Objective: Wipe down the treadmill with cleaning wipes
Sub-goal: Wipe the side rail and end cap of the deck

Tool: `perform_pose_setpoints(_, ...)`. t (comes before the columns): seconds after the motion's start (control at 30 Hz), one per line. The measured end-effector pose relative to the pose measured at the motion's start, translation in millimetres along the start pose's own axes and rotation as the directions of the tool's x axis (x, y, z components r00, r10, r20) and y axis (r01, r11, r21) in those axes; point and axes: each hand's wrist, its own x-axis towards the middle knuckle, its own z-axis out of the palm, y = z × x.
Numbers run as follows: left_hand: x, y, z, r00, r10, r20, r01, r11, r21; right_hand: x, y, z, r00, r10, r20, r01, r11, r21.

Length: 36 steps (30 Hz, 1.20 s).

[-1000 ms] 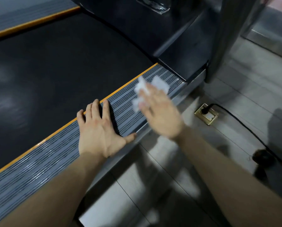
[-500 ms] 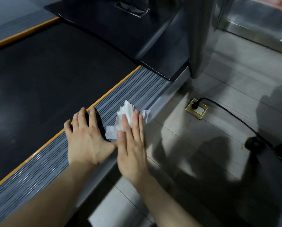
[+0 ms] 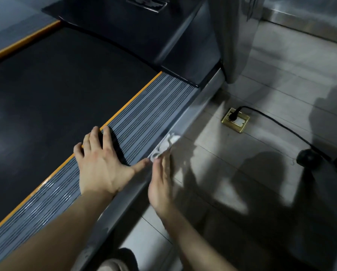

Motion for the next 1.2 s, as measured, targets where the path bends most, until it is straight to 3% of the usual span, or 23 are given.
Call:
perform_pose_setpoints(0.07, 0.5, -0.2, 0.2, 1.0, 0.008, -0.004, -0.008, 1.0, 0.007, -22.9, 2.2, 1.2, 1.0, 0.013, -0.01, -0.012, 0.992, 0.122)
perform_pose_setpoints(0.13, 0.2, -1.2, 1.4, 1.0, 0.014, -0.01, -0.014, 1.0, 0.007, 16.7, -11.8, -11.2, 0.995, 0.081, -0.056, -0.069, 0.981, 0.181)
perform_pose_setpoints(0.2, -0.8, -1.8, 1.9, 1.0, 0.015, -0.01, -0.015, 1.0, 0.005, 63.6, -28.4, -30.1, 0.94, 0.246, -0.237, -0.195, 0.956, 0.218)
perform_pose_setpoints(0.3, -1.7, -2.2, 1.2, 1.0, 0.014, -0.009, -0.014, 1.0, 0.003, 98.4, -31.7, -60.7, 0.866, 0.291, -0.406, -0.225, 0.953, 0.203)
perform_pose_setpoints(0.37, -1.8, -0.6, 0.5, 1.0, 0.014, -0.007, -0.015, 1.0, -0.007, 95.0, -24.8, -84.1, 0.883, 0.34, -0.324, -0.213, 0.904, 0.37)
perform_pose_setpoints(0.5, 0.9, -2.2, 1.6, 1.0, 0.01, -0.019, -0.01, 1.0, -0.009, 53.7, -9.8, -113.2, 0.878, 0.475, 0.066, -0.348, 0.538, 0.768)
perform_pose_setpoints(0.53, 0.8, -2.9, 2.9, 1.0, 0.014, -0.019, -0.015, 1.0, -0.012, 45.2, -2.9, -115.7, 0.882, 0.465, 0.074, -0.349, 0.541, 0.765)
perform_pose_setpoints(0.67, -0.4, -3.6, 4.9, 1.0, 0.019, -0.015, -0.02, 0.999, -0.03, 27.2, 13.9, -114.7, 0.932, 0.363, 0.012, -0.317, 0.796, 0.515)
perform_pose_setpoints(0.7, 0.4, -4.3, 5.6, 1.0, 0.021, -0.019, -0.021, 0.999, -0.03, 23.9, 12.8, -113.4, 0.936, 0.351, 0.034, -0.337, 0.863, 0.377)
perform_pose_setpoints(0.73, 1.1, -5.4, 6.6, 1.0, 0.023, -0.021, -0.023, 0.999, -0.027, 21.2, 13.2, -113.2, 0.944, 0.326, 0.043, -0.329, 0.937, 0.116)
perform_pose_setpoints(0.8, 1.0, -6.8, 8.0, 0.999, 0.027, -0.022, -0.027, 0.999, -0.031, 21.1, 17.4, -113.9, 0.935, 0.348, -0.063, -0.354, 0.923, -0.151)
perform_pose_setpoints(1.0, -1.2, -7.9, 6.9, 0.998, 0.064, 0.018, -0.063, 0.998, -0.025, 13.5, 27.3, -126.4, 0.925, 0.308, -0.223, -0.335, 0.937, -0.095)
perform_pose_setpoints(1.07, 6.1, -2.3, 2.2, 0.981, 0.19, 0.022, -0.191, 0.982, 0.007, 15.3, 24.2, -128.0, 0.914, 0.312, -0.259, -0.347, 0.932, -0.104)
perform_pose_setpoints(1.2, 52.0, 52.1, -4.9, 0.875, 0.483, -0.019, -0.483, 0.873, -0.071, 24.5, 24.2, -124.4, 0.881, 0.336, -0.333, -0.383, 0.92, -0.085)
